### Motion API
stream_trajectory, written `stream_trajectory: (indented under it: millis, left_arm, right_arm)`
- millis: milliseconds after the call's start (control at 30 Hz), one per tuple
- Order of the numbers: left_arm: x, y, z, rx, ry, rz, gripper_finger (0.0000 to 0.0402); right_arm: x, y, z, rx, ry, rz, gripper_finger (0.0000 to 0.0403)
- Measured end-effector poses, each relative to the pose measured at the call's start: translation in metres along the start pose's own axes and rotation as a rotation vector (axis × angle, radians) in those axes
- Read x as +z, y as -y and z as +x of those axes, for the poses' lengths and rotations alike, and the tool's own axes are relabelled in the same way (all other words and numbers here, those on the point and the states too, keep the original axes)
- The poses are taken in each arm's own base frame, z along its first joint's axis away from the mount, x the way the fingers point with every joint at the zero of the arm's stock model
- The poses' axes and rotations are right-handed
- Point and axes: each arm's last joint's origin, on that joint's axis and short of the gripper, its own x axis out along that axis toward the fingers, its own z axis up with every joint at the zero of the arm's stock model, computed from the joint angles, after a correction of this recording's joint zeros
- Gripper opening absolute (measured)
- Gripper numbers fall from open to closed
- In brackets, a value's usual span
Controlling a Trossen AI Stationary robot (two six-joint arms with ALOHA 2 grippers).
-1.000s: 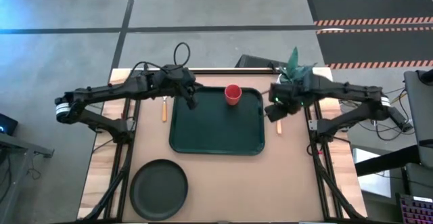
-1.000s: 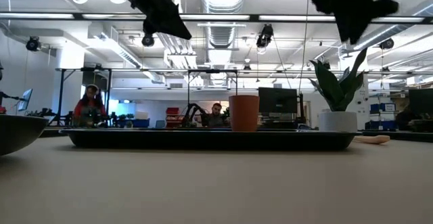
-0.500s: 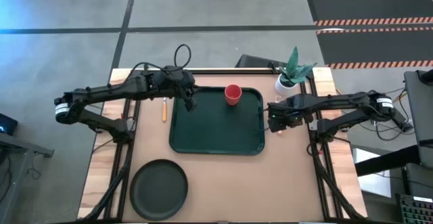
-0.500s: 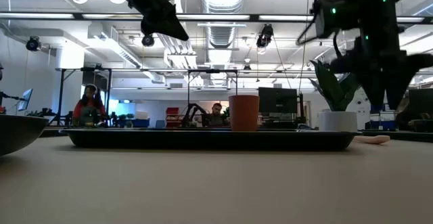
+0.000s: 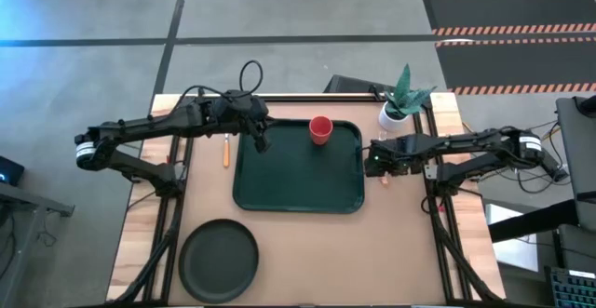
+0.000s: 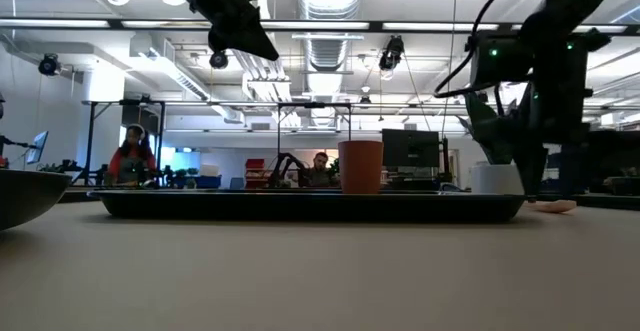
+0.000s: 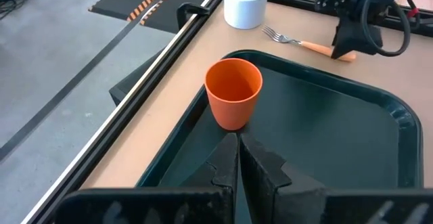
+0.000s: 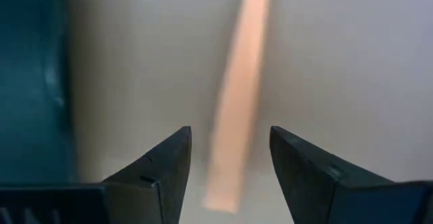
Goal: Pick and place plate/cup/fork/spoon on tray
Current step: Put the orange fork on the black tray
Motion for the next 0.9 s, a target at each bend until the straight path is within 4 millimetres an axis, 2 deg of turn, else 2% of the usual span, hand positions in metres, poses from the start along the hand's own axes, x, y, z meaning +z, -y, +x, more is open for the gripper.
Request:
stream_trajectory:
  millis: [133, 467, 567, 733, 900]
  left_arm:
    - [0.000, -0.001, 0.000, 0.002, 0.000, -0.001, 0.0000]
    - [0.000, -0.001, 0.000, 0.002, 0.000, -0.001, 0.0000]
    - [0.000, -0.001, 0.000, 0.002, 0.000, -0.001, 0.0000]
    - [0.000, -0.001, 0.000, 0.002, 0.000, -0.002, 0.0000]
    - [0.000, -0.001, 0.000, 0.002, 0.000, -0.002, 0.0000]
  right_arm:
    - [0.006, -0.001, 0.007, 0.067, 0.046, 0.018, 0.0187]
    - [0.007, 0.006, 0.019, 0.009, 0.035, 0.030, 0.0184]
    - [0.007, 0.006, 0.022, -0.012, 0.030, 0.035, 0.0155]
    - [0.006, 0.007, 0.030, -0.051, 0.015, 0.030, 0.0043]
    - [0.007, 0.003, 0.031, -0.037, 0.019, 0.014, 0.0040]
